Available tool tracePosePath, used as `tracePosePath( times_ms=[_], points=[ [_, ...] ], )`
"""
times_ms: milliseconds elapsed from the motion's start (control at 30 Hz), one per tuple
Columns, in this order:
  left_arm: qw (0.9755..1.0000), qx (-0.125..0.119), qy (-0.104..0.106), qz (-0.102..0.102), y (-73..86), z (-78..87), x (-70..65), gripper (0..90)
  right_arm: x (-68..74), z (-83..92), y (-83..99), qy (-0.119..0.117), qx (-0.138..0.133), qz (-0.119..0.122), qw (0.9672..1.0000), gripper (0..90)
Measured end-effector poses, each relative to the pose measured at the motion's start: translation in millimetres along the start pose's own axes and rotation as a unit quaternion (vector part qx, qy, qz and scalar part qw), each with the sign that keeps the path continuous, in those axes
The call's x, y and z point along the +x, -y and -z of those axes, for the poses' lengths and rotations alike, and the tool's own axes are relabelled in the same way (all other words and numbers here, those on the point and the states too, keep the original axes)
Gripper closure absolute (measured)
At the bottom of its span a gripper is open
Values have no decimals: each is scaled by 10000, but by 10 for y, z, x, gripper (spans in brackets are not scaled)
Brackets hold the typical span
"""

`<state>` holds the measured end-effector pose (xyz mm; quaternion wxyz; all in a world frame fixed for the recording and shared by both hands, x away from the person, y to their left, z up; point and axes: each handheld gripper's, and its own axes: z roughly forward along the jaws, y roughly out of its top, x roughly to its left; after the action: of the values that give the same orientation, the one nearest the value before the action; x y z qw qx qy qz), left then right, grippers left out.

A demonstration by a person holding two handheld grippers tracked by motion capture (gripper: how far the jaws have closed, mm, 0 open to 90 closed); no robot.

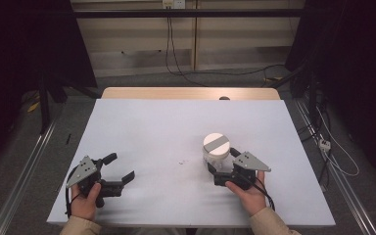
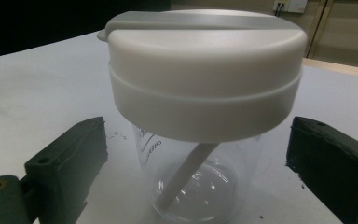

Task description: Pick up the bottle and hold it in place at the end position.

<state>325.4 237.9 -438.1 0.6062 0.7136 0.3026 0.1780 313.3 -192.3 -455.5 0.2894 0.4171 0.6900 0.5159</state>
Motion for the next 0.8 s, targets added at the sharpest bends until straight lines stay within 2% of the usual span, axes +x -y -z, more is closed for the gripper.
tracePosePath(
  times_ms=[367,800],
  points=[
    [10000,-30,31,17,4,-3,1,36,-7,-109,-29,35,29,-114,9999,57],
    [10000,-6,31,24,9,-9,5,35,18,-235,-40,106,129,-128,9998,88]
  ],
)
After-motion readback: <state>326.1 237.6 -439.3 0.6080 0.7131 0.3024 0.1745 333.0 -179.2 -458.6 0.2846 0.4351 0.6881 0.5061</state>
